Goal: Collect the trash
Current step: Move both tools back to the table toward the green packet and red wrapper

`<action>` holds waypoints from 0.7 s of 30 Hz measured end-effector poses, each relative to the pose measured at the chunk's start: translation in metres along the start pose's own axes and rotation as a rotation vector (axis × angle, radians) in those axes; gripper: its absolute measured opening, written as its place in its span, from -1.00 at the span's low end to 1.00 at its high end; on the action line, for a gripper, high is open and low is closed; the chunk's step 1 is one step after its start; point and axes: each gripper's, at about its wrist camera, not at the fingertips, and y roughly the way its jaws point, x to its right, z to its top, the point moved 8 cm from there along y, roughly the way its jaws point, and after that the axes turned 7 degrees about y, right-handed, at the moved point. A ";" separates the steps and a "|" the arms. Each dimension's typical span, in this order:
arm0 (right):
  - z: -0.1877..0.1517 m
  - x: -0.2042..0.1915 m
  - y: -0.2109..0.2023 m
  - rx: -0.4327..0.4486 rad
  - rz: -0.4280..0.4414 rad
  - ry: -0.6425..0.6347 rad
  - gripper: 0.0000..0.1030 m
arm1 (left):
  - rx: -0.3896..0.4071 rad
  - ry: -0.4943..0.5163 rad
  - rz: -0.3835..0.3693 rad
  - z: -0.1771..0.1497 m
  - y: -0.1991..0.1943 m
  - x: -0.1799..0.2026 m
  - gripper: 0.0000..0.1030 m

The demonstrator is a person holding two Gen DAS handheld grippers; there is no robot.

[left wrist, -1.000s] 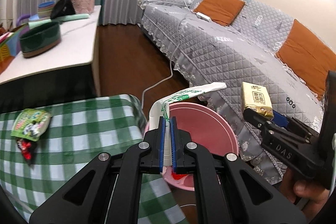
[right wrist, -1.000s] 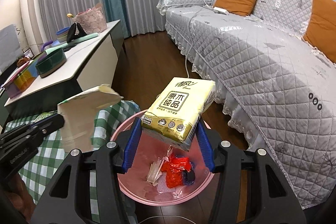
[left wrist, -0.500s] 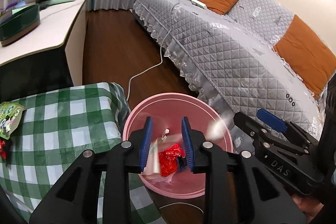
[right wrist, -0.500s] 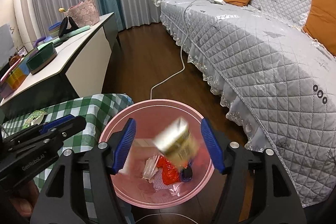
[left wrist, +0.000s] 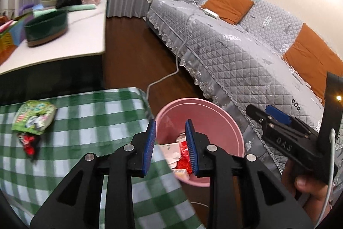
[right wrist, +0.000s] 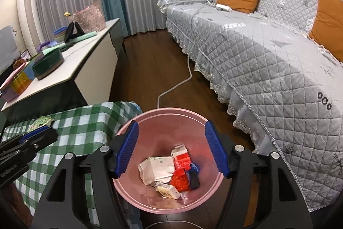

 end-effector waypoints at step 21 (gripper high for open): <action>-0.010 -0.135 -0.043 0.109 0.289 -0.078 -0.28 | 0.071 -0.182 0.253 -0.061 -0.100 -0.176 -0.47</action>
